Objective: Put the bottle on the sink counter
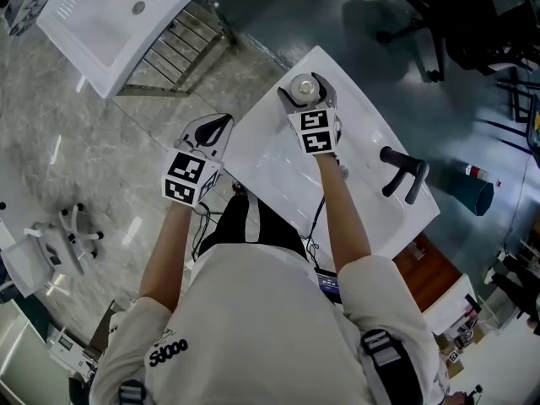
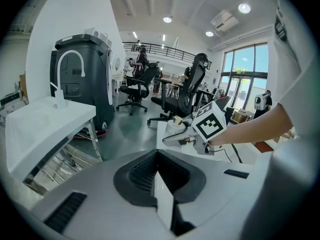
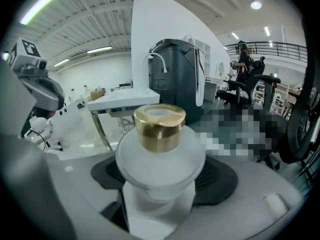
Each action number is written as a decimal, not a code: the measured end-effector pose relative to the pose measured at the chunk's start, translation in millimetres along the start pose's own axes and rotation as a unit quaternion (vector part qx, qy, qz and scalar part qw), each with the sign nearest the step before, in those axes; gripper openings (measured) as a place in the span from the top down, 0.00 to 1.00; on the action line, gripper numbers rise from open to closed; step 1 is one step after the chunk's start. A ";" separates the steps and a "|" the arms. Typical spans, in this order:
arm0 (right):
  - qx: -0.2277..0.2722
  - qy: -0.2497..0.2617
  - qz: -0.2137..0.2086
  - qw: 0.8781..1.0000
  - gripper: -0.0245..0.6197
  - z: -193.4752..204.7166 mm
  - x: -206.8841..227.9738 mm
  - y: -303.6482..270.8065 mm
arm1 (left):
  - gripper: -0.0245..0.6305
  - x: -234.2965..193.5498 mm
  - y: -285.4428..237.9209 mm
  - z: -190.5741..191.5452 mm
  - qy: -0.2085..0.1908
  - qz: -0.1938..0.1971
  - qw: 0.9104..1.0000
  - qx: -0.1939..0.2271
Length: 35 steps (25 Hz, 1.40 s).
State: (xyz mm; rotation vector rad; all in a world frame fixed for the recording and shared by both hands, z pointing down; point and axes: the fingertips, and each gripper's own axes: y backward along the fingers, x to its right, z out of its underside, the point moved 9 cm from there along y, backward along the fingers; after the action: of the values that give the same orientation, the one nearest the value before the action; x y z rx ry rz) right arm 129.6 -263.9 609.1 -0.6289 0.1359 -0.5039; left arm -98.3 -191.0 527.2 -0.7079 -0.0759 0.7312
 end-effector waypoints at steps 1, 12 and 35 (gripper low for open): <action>-0.002 -0.001 0.002 1.000 0.40 1.1 0.6 1.1 | 0.95 0.6 0.7 0.9 0.000 0.001 1.000 -0.001; -0.009 -0.023 0.043 0.999 0.38 11.0 2.8 26.6 | 0.95 6.9 9.2 7.8 -0.015 0.021 1.000 -0.003; 0.021 -0.061 0.089 0.994 0.46 -6.2 -7.3 142.8 | 0.95 -1.8 49.9 -23.2 -0.064 0.024 0.996 0.062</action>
State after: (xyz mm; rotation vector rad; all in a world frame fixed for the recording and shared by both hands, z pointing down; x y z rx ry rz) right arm 179.9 -164.7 519.1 -0.5984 0.0650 -0.2955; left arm -121.9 -179.0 478.9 -0.5450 -0.1290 0.8202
